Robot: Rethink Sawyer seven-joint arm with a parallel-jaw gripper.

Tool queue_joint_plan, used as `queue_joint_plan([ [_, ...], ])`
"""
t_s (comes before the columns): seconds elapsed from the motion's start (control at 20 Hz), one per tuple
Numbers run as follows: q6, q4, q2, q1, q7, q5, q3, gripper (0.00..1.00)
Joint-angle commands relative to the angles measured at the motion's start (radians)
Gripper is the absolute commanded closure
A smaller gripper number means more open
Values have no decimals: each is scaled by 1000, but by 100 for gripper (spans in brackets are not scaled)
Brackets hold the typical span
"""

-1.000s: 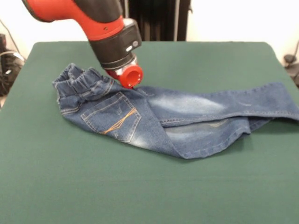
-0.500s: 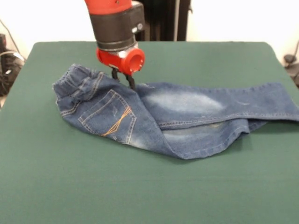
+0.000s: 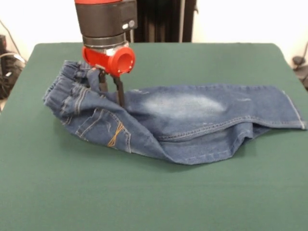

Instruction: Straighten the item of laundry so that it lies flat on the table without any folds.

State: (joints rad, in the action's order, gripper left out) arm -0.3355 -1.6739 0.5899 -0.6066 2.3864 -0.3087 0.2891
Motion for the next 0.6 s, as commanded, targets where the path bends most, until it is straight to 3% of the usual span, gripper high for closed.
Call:
queue_joint_plan([
  [0.05, 138, 128, -104, 77, 12, -88, -39, 0],
  [0.35, 234, 180, -207, 105, 38, -114, -61, 0],
  [0.45, 241, 162, -213, 119, 63, -99, -70, 0],
  [0.6, 153, 56, -217, 85, 77, -35, -7, 0],
])
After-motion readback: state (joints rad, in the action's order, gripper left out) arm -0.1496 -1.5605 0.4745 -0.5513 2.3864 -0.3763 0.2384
